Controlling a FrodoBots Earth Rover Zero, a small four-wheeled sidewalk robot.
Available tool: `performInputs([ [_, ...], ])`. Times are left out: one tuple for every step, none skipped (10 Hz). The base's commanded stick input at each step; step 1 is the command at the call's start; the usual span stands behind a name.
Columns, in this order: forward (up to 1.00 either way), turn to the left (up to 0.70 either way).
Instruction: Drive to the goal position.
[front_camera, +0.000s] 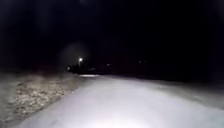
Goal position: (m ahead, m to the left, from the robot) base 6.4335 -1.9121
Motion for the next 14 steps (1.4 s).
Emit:
performInputs([
  [0.70,0.00],
  [0.70,0.00],
  [0.70,0.11],
  [0.70,0.14],
  [0.70,0.14],
  [0.70,0.14],
  [0.70,0.14],
  [0.70,0.14],
  [0.70,0.14],
  [0.70,0.14],
  [0.70,0.08],
  [0.70,0.00],
  [0.70,0.00],
  [0.70,0.00],
])
